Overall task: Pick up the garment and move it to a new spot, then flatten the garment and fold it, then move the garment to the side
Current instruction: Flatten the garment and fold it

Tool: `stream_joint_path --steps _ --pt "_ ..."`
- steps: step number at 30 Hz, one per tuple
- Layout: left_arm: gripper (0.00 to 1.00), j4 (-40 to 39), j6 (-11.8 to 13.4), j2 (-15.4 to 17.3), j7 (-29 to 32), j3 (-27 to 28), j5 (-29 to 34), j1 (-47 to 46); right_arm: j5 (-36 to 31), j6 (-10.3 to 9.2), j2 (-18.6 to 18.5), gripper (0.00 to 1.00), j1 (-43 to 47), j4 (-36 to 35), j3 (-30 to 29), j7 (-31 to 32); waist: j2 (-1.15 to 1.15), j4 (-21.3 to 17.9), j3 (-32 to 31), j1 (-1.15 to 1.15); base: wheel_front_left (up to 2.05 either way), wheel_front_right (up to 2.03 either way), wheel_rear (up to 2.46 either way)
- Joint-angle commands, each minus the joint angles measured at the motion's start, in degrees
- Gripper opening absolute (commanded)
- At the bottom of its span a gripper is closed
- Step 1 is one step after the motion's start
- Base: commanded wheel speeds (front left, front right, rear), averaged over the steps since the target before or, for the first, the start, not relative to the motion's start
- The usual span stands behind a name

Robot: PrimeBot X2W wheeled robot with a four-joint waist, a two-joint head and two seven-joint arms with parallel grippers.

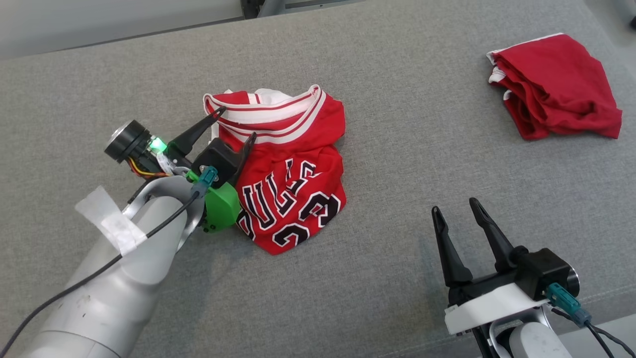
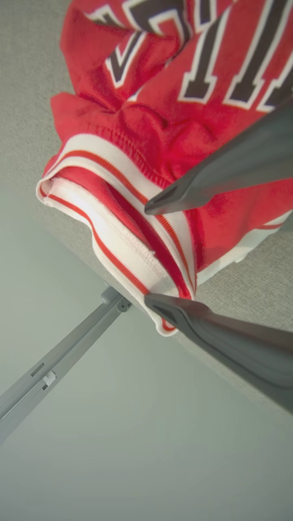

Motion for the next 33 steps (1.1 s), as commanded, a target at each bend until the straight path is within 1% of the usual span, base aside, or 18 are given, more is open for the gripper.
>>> stream_joint_path --steps 1,4,5,7,8,9,10,14,16,18,21,26,29,31,33 --pt "1.0 1.5 -0.1 0.8 -0.1 -1.3 1.4 -1.8 -0.1 -0.05 0.1 1.0 -0.9 -0.2 0.1 -0.1 0.0 -0.5 1.1 0.0 0.0 0.0 0.0" --pt "1.0 5.8 -0.1 0.2 -0.1 -4.2 2.3 -4.9 0.0 -0.06 0.1 1.0 -1.8 -0.2 0.5 -0.1 0.0 -0.8 2.2 0.0 0.0 0.0 0.0" --pt "1.0 8.7 -0.1 -0.4 -0.1 -6.0 1.9 -6.3 0.1 -0.06 0.1 1.0 -2.3 -0.1 0.8 -0.1 0.0 -1.2 2.6 0.0 0.0 0.0 0.0" --pt "1.0 10.9 -0.1 -0.8 -0.1 -7.6 0.9 -7.8 0.0 -0.06 0.1 1.0 -2.7 -0.1 0.8 -0.1 0.0 -1.5 2.8 0.0 0.0 0.0 0.0" --pt "0.73 11.5 -0.1 -0.9 -0.1 -8.2 0.5 -8.4 0.0 -0.06 0.1 1.0 -2.9 -0.1 0.8 -0.1 0.0 -1.6 2.9 0.0 0.0 0.0 0.0" --pt "0.13 11.6 -0.1 -1.1 -0.1 -9.0 0.2 -8.7 0.1 -0.06 0.2 1.0 -3.0 0.0 0.8 -0.1 0.0 -1.7 2.8 0.0 0.0 0.0 0.0" --pt "0.0 12.0 -0.1 -1.4 -0.1 -9.9 -0.3 -8.7 0.1 -0.06 0.2 1.0 -3.1 0.0 0.7 -0.1 0.0 -1.8 2.7 0.0 0.0 0.0 0.0" --pt "0.0 11.9 -0.1 -1.6 -0.1 -12.0 -3.2 -8.7 0.4 -0.06 0.3 1.0 -2.2 0.4 0.5 -0.1 0.0 -2.2 1.5 0.0 0.0 0.0 0.0" --pt "0.0 10.6 -0.1 -2.1 -0.2 -13.0 -5.5 -8.4 0.5 -0.06 0.4 1.0 -1.6 0.6 0.5 -0.1 0.0 -2.2 0.7 0.0 0.0 0.0 0.0" --pt "0.0 8.9 -0.1 -2.7 -0.1 -14.1 -8.9 -8.3 0.7 -0.06 0.5 1.0 -1.2 0.8 0.6 -0.1 0.0 -2.4 -0.5 0.0 0.0 0.0 0.0" --pt "0.0 5.7 -0.1 -3.5 -0.1 -15.3 -16.0 -9.4 0.9 -0.06 0.7 1.0 -0.4 1.1 0.7 -0.1 0.0 -2.7 -2.6 0.0 0.0 0.0 0.0" --pt "0.0 0.8 -0.1 -3.1 0.4 -19.0 -25.8 -15.1 1.4 -0.06 0.9 1.0 0.7 1.4 1.0 -0.1 0.0 -3.9 -6.3 0.0 0.0 0.0 0.0" --pt "0.0 -1.0 -0.1 -2.7 2.1 -18.7 -30.7 -19.3 1.8 -0.06 0.9 1.0 1.4 1.8 1.2 -0.1 0.0 -4.9 -8.7 0.0 0.0 0.0 0.0" --pt "0.0 -1.3 -0.1 -2.7 3.4 -16.9 -32.9 -22.6 2.3 -0.06 0.9 1.0 2.0 1.9 1.3 -0.1 0.0 -5.6 -10.0 0.0 0.0 0.0 0.0" --pt "0.0 -1.4 0.5 -3.3 4.7 -15.3 -34.2 -25.5 2.6 -0.06 0.9 1.0 2.8 2.2 1.5 -0.1 0.0 -6.2 -11.3 0.0 0.0 0.0 0.0"
